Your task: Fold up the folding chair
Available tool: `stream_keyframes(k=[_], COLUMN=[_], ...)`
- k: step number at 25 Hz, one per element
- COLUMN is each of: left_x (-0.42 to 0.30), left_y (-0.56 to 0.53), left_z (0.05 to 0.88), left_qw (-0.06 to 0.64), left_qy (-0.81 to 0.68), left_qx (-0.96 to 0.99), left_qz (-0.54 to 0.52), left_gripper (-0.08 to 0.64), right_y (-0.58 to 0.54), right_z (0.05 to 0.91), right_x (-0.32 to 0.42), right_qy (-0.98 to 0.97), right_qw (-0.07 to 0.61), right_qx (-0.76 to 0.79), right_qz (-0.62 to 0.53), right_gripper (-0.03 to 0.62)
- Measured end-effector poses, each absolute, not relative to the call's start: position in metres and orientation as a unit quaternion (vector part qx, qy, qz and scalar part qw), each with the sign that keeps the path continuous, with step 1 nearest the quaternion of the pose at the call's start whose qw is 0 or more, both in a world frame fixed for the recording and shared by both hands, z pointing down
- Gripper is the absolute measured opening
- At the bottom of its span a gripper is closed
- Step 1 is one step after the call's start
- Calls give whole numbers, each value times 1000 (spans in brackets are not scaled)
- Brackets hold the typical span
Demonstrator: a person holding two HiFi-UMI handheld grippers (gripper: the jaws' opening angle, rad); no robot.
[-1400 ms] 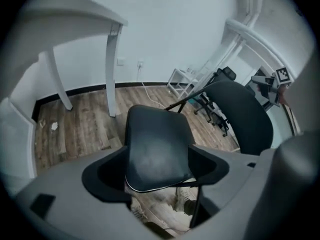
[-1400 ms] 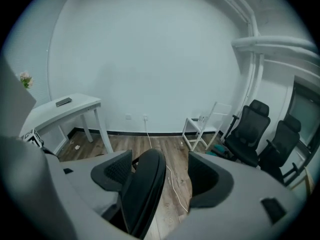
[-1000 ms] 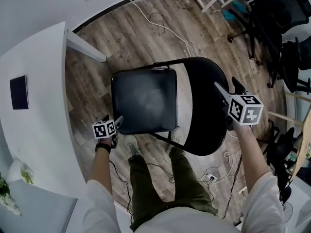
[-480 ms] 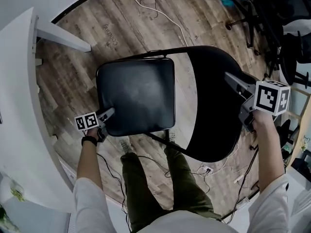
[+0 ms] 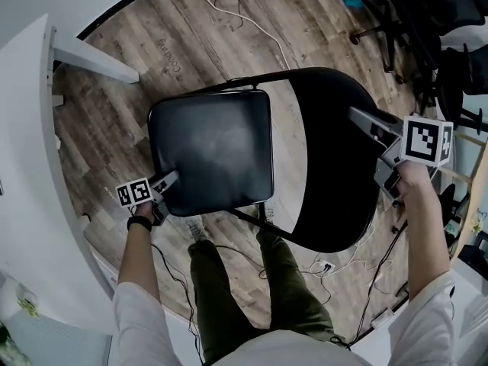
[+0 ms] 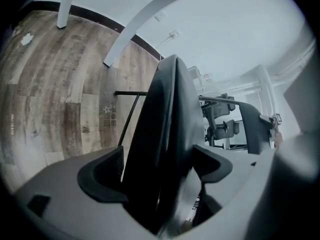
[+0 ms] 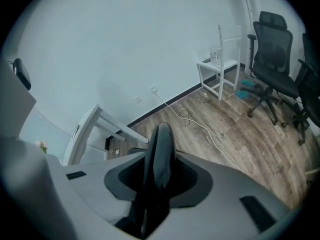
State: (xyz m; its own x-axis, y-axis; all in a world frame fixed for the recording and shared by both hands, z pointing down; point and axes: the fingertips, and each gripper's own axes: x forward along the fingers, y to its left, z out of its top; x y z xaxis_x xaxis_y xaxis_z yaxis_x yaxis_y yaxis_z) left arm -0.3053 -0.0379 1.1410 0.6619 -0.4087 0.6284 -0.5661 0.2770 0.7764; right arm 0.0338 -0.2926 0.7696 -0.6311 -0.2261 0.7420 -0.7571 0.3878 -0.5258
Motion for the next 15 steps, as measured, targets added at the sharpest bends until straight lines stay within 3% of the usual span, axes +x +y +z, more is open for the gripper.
stream_keyframes(k=[15], left_x=[-228], left_y=[-43], left_z=[1030], left_qw=[677], left_qy=[-430], left_qx=[591], left_qz=[87], left_gripper=[422], right_y=[-300], right_z=[715], right_x=[95], right_qy=[-747], right_qw=[334], right_qx=[360], right_qz=[449], right_gripper=[118])
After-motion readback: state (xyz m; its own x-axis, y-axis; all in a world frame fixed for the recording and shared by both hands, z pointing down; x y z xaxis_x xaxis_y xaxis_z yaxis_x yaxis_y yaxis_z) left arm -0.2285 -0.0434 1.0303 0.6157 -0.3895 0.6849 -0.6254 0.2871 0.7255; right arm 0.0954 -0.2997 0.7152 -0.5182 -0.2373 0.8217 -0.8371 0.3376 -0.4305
